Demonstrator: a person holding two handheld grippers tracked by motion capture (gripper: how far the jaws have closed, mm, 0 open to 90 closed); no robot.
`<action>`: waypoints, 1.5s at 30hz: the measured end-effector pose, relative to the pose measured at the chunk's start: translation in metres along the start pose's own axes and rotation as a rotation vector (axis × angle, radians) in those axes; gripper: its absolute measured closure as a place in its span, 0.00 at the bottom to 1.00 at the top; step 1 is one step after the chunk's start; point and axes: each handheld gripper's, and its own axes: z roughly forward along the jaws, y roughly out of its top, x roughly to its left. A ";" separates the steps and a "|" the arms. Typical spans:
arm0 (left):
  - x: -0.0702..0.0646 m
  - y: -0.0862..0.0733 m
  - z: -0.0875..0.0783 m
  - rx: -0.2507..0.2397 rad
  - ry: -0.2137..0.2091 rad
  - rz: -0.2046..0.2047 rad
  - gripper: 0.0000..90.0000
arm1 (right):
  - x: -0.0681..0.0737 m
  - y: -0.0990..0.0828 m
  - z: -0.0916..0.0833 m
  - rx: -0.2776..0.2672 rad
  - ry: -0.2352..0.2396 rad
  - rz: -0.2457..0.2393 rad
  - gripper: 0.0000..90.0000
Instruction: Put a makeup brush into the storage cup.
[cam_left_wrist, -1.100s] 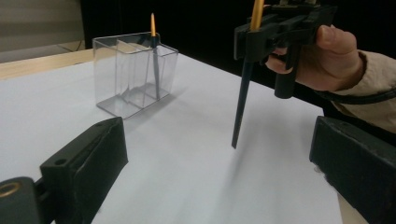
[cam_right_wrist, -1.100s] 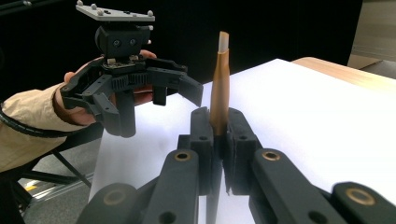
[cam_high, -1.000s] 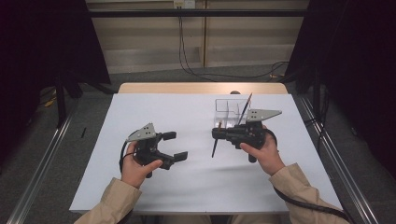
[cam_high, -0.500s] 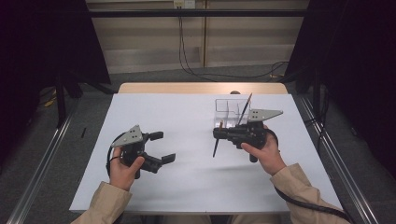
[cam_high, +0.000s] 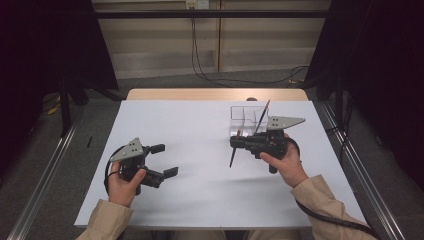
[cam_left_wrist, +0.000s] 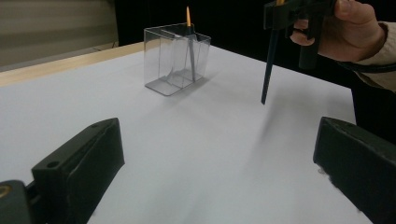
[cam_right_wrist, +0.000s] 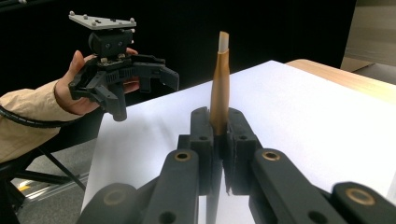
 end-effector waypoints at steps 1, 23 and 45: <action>0.000 -0.001 -0.001 -0.002 0.006 -0.003 0.02 | 0.000 0.000 0.000 0.000 -0.001 0.000 0.93; 0.002 -0.008 -0.021 0.018 0.051 -0.006 0.02 | -0.006 -0.001 -0.007 0.020 -0.019 -0.014 0.93; 0.000 -0.009 -0.022 0.014 0.042 -0.006 0.03 | -0.026 0.016 -0.025 0.036 -0.088 -0.017 0.93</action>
